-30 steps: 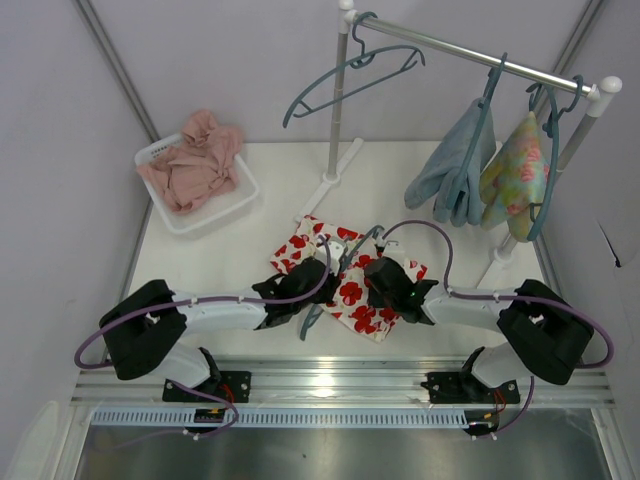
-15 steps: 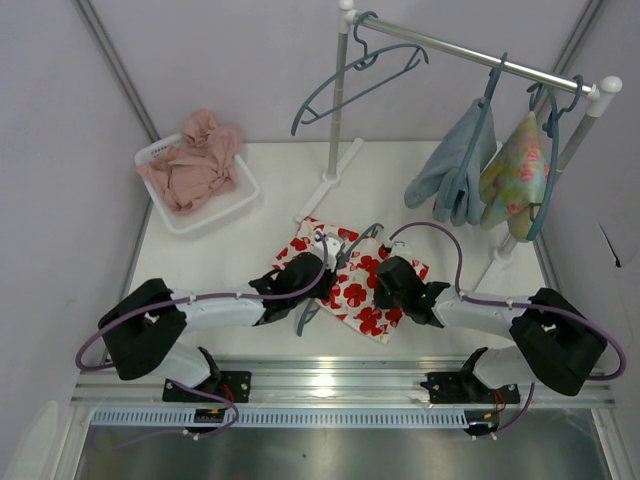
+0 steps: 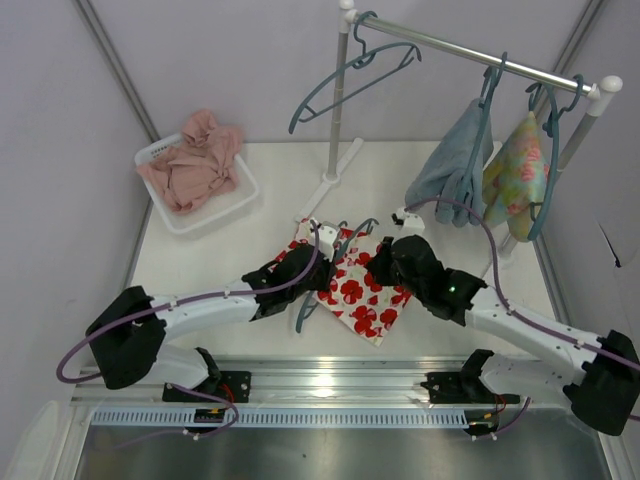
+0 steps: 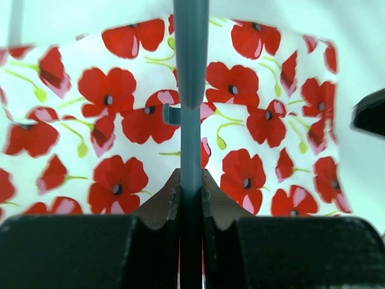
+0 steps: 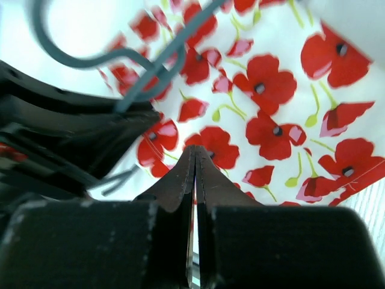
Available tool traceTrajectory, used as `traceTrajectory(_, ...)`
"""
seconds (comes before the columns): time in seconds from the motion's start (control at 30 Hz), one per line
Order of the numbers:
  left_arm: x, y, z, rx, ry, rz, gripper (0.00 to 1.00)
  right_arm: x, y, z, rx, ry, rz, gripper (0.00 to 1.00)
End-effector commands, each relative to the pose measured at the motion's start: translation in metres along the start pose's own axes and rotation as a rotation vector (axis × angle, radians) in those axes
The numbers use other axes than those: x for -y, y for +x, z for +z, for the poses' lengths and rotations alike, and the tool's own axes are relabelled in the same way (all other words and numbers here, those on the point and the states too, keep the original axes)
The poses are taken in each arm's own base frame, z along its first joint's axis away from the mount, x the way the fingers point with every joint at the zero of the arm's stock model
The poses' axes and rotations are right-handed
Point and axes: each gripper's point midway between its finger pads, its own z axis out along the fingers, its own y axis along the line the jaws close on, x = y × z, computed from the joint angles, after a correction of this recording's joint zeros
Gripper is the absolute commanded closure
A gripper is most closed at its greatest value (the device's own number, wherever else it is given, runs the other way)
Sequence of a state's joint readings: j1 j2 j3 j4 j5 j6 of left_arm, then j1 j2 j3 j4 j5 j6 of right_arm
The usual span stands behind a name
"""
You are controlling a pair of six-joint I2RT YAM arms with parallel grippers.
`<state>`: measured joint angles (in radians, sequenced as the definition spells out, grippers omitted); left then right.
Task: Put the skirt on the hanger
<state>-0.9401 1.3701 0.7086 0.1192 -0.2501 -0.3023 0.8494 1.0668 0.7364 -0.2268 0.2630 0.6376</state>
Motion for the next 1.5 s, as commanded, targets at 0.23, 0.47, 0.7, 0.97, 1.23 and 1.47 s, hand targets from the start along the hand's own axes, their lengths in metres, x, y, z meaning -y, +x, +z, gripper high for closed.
traceTrajectory(0.23, 0.008, -0.122, -0.053, 0.227, -0.005, 0.015, 1.0, -0.01, -0.07, -0.05, 0.139, 0.037, 0.063, 1.0)
traceTrajectory(0.47, 0.007, -0.181, -0.088, 0.264, -0.041, 0.09, 1.0, -0.006, -0.064, -0.045, 0.114, 0.042, 0.054, 1.0)
traceTrajectory(0.7, 0.014, -0.223, -0.119, 0.269, -0.019, 0.159, 1.0, -0.014, -0.086, -0.053, 0.15, 0.034, 0.072, 1.0)
traceTrajectory(0.97, 0.017, -0.244, -0.126, 0.261, -0.022, 0.21, 0.99, -0.061, -0.135, -0.08, 0.232, -0.132, 0.099, 1.0)
traceTrajectory(1.23, 0.025, -0.248, -0.124, 0.238, 0.042, 0.169, 0.99, -0.103, -0.185, -0.096, 0.346, -0.271, 0.161, 0.84)
traceTrajectory(1.47, 0.04, -0.249, -0.134, 0.243, 0.137, 0.145, 0.99, -0.123, -0.202, -0.087, 0.398, -0.337, 0.212, 0.61)
